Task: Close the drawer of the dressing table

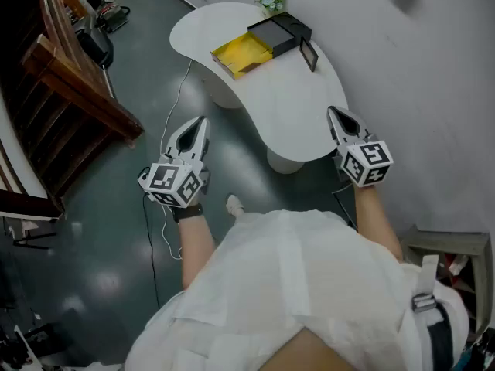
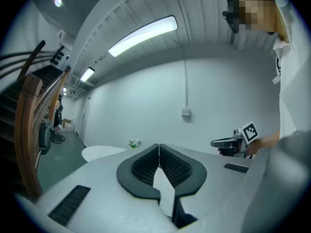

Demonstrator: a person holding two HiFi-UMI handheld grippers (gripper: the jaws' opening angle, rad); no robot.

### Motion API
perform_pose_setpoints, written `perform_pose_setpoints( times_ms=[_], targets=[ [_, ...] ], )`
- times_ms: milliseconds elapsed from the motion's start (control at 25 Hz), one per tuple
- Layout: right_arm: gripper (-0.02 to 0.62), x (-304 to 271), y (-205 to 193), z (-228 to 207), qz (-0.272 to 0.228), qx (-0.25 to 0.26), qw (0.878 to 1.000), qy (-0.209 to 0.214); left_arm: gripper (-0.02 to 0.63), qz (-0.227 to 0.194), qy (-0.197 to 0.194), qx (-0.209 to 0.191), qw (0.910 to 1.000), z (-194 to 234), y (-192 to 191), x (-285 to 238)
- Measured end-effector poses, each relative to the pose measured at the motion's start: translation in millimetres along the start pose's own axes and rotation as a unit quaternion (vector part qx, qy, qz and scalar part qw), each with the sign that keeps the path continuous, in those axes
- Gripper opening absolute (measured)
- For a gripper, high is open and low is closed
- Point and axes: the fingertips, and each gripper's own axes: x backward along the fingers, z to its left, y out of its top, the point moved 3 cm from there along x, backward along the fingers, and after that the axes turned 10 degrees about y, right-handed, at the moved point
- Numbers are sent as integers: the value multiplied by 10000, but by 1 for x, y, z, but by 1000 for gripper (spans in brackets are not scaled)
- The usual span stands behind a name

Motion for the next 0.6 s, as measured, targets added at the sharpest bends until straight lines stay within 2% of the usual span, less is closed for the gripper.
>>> perform_pose_setpoints(
  times_ms=[600],
  targets=[
    [9,12,-5,-12,3,60,9998,206,17,17,101,5,9999,-24,-4,1]
  ],
)
